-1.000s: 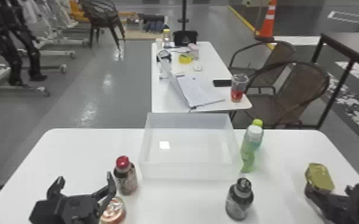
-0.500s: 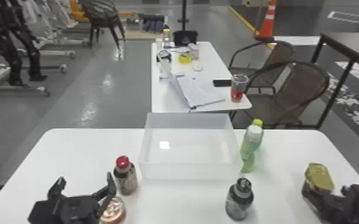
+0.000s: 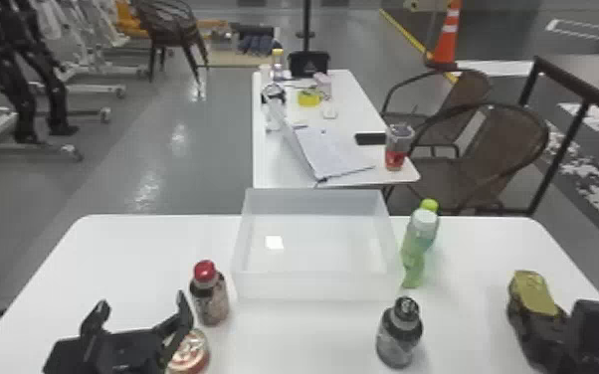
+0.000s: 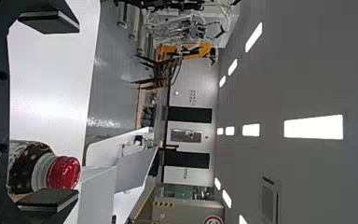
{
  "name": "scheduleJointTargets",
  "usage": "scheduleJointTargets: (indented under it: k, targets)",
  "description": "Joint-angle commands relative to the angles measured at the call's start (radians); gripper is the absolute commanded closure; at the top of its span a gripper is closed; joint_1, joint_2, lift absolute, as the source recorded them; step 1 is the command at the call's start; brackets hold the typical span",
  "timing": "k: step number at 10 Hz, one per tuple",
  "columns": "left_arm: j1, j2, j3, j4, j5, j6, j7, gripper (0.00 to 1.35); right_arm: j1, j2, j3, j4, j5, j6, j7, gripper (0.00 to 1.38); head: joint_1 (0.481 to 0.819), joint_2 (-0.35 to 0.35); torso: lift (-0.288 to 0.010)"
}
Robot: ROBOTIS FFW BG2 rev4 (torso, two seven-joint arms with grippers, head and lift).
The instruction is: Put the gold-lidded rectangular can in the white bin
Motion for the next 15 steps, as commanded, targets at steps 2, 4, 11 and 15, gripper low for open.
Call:
scheduleJointTargets:
  k: [2,4,11,15]
  targets:
    - [-0.001,-0.003,0.002,0.006,0.001,-0.002,-0.007,0.07,0.047,0.020,0.002,-0.095,-0.042,0.001,0.001,1.05,0.549,0.000,-0.100]
    - [-0.006,-0.003,0.001,0.017,0.002,-0.008,-0.007,0.07,0.132,0.035,0.020,-0.247,-0.141,0.050,0.018,1.05,0.549,0.000,-0.100]
    - [-0.020,0.004,-0.013,0.030,0.019,-0.003,-0.009,0.07,0.359,0.104,0.087,-1.052,-0.174,0.532,0.018,1.05,0.549,0.000,-0.100]
    - [-0.033,0.012,-0.024,0.040,0.025,0.003,-0.009,0.07,0.270,0.083,0.241,-1.259,-0.226,0.779,-0.086,1.05,0.549,0.000,-0.100]
